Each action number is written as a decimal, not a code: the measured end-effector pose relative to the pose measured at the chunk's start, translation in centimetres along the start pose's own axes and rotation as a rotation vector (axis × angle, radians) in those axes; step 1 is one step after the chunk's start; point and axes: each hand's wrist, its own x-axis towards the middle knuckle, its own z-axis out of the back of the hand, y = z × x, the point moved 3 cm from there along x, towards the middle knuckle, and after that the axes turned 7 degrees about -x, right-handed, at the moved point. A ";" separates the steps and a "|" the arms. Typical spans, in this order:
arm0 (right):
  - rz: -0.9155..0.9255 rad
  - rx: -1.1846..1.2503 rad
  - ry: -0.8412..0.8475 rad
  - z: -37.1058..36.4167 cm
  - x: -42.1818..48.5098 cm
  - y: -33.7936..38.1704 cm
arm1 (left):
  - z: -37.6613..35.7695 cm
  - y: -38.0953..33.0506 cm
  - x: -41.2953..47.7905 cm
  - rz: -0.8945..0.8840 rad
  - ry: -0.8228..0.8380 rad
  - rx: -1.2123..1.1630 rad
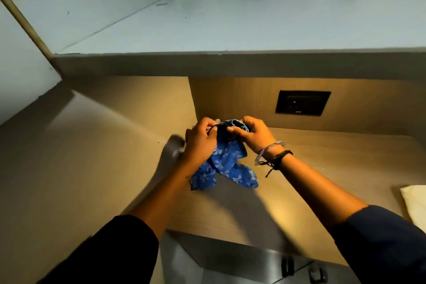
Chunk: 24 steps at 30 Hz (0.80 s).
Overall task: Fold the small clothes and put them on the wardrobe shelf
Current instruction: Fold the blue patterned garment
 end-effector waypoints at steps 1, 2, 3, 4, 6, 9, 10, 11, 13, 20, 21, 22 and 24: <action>0.010 0.012 0.004 1.4 -0.7 0.9 | -0.5 -1.0 -0.8 -0.022 -0.033 -0.021; 0.019 0.009 0.017 2.7 -1.3 1.9 | -1.0 -2.2 -1.7 -0.049 -0.071 -0.046; 0.027 0.006 0.041 3.8 -1.8 2.7 | -1.3 -3.3 -2.6 -0.085 -0.081 -0.076; 0.033 0.009 0.074 5.0 -2.4 3.5 | -1.8 -4.5 -3.4 -0.136 -0.024 -0.137; 0.026 0.043 0.155 7.1 -3.7 4.8 | -3.0 -6.8 -5.1 -0.217 0.207 -0.328; -0.025 0.087 0.187 9.5 -5.4 5.9 | -4.4 -8.9 -7.0 -0.215 0.225 -0.285; -0.051 0.063 0.163 10.3 -5.9 6.1 | -4.8 -9.5 -8.0 -0.197 0.139 -0.195; -0.081 0.036 0.129 11.0 -6.4 6.1 | -5.2 -10.1 -9.2 -0.182 0.048 -0.112; -0.146 0.018 0.083 12.3 -7.1 5.9 | -6.4 -11.1 -11.5 -0.179 -0.077 0.006; -0.176 0.047 0.073 16.4 -10.2 4.8 | -10.2 -10.8 -14.1 -0.053 0.024 0.245; -0.148 0.012 0.079 17.2 -10.7 4.6 | -9.7 -10.7 -13.9 -0.043 0.049 0.191; -0.124 -0.037 0.089 18.0 -11.3 4.3 | -9.2 -10.5 -13.5 -0.040 0.082 0.145; -0.091 -0.161 0.138 19.6 -12.1 3.7 | -7.5 -10.0 -12.2 -0.032 0.137 0.053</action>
